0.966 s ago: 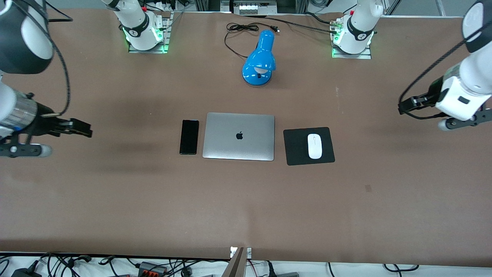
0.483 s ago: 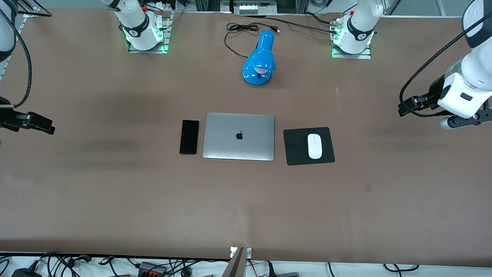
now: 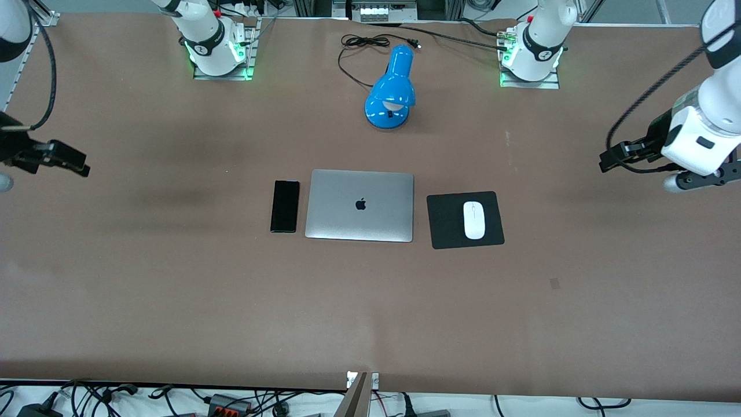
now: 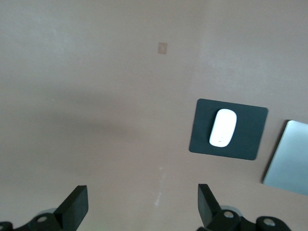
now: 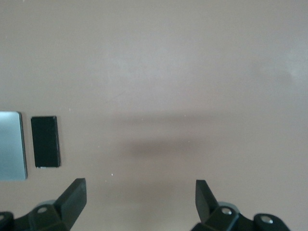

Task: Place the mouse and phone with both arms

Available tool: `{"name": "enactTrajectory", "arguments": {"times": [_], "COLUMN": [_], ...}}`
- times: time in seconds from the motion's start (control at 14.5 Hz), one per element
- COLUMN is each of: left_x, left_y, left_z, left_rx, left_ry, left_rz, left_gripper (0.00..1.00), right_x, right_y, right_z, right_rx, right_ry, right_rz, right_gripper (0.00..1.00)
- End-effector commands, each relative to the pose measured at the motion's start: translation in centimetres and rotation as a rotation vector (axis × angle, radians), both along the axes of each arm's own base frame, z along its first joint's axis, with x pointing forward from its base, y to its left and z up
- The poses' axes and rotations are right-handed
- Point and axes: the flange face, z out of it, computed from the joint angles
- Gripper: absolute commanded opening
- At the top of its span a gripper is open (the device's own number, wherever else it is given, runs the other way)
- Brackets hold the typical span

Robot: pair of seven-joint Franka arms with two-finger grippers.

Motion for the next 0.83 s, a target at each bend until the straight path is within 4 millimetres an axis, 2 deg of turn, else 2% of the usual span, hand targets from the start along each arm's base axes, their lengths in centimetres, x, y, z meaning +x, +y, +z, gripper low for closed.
{"name": "enactTrajectory", "arguments": {"times": [0.0,0.41,0.48,0.76], "left_x": [-0.4,-0.5,-0.5,-0.5], "left_y": [0.7,0.4,0.5,0.4], "left_z": [0.8,0.8,0.8,0.7], "left_rx": [-0.039,0.001,0.001,0.001], "left_ry": [-0.009,-0.007,-0.007,-0.003], "left_rz": [0.005,-0.04,-0.042,-0.043], "left_gripper": [1.0,1.0,1.0,1.0], "right_x": [-1.8,-1.9,-1.8,-2.0], "right_y": [0.3,0.9,1.6,1.3], "right_z": [-0.4,-1.4,-1.5,-1.1], "right_rx": [0.01,0.016,0.016,0.014], "right_ry": [-0.006,0.041,0.04,0.033], "right_rz": [0.034,0.042,0.051,0.047], "right_gripper": [1.0,1.0,1.0,1.0]}}
